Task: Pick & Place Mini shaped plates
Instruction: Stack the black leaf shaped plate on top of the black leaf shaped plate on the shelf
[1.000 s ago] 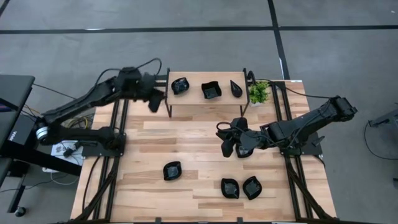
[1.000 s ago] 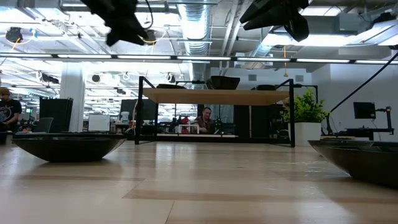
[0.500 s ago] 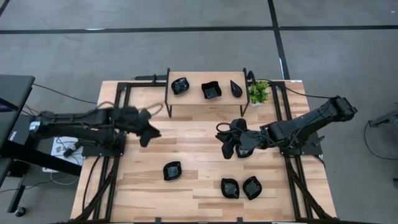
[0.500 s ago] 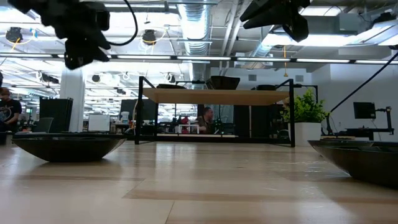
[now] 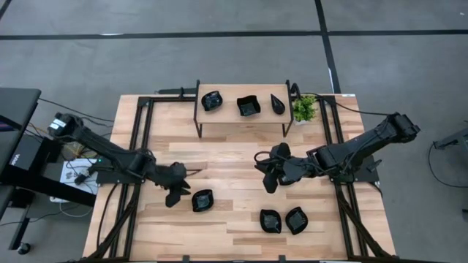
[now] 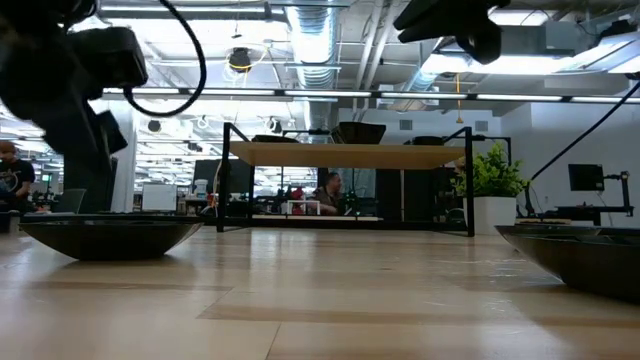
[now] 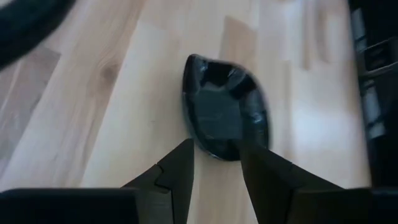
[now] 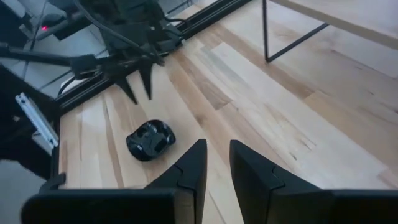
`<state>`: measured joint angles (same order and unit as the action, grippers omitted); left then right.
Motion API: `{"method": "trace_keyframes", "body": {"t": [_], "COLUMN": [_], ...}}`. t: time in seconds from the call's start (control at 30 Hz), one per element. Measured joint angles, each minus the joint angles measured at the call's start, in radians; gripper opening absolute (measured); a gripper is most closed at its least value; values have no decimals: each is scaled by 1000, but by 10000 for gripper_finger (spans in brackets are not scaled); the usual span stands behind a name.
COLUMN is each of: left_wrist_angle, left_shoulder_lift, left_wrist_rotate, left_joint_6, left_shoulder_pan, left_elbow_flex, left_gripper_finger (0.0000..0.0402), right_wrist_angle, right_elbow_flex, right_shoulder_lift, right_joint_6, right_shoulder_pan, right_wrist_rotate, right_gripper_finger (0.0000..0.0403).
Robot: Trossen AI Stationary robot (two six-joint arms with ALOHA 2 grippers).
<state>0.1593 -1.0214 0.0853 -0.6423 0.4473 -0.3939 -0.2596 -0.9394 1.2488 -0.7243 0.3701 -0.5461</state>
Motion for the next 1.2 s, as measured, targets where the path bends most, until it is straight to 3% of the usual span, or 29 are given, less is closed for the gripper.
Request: {"method": "trace_keyframes", "body": {"t": [0.3, 0.6, 1.2], "left_wrist_angle": [-79, -139, -184], "left_shoulder_lift": [-128, -215, -239], "left_wrist_rotate": [100, 106, 119], "left_joint_6": [-20, -49, -123], "left_shoulder_pan": [36, 35, 32], "left_elbow_flex": [-1, -2, -2], "left_gripper_finger": [131, 131, 131], "right_wrist_angle": [-2, -2, -2], "right_elbow_flex": [0, 0, 0], "right_shoulder_lift": [0, 0, 0], "right_joint_6": [1, 1, 1], "right_shoulder_pan": [38, 43, 43], "right_wrist_rotate": [-1, -2, -4], "right_gripper_finger": [65, 65, 65]}}
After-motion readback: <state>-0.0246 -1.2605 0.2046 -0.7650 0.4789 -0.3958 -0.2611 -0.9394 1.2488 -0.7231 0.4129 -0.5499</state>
